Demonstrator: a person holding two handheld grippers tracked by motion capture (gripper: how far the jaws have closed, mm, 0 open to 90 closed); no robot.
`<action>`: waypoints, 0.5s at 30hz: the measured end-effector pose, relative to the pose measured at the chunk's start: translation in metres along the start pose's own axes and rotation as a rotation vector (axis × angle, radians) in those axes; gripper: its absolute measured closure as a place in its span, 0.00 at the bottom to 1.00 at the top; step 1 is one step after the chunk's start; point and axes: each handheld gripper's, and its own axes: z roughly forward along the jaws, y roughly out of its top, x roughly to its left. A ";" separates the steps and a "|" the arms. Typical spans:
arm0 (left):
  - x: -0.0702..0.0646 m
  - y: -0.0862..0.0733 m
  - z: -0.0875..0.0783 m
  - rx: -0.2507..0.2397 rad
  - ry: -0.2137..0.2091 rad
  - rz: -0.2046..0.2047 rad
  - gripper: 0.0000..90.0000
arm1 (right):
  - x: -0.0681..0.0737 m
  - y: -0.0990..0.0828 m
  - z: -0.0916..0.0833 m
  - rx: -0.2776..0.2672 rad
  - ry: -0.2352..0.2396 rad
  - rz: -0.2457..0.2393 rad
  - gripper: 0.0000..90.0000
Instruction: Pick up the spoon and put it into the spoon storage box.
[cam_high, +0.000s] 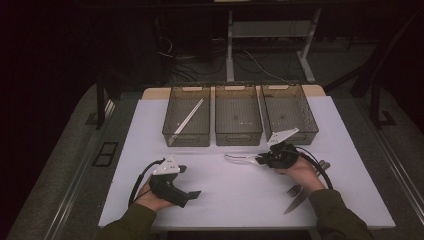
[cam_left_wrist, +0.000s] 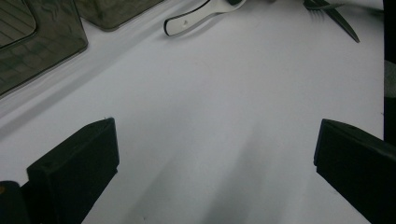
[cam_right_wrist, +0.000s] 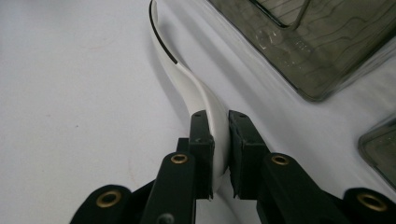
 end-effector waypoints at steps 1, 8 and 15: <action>0.000 0.000 0.000 0.000 0.000 0.000 0.00 | 0.000 0.000 0.000 0.000 -0.001 -0.001 0.89; -0.001 0.001 0.001 0.005 -0.008 0.001 0.00 | -0.004 0.000 -0.006 -0.021 -0.005 0.022 0.90; 0.000 0.001 0.000 0.004 -0.006 -0.002 0.00 | -0.005 0.004 -0.017 -0.079 0.018 0.041 0.90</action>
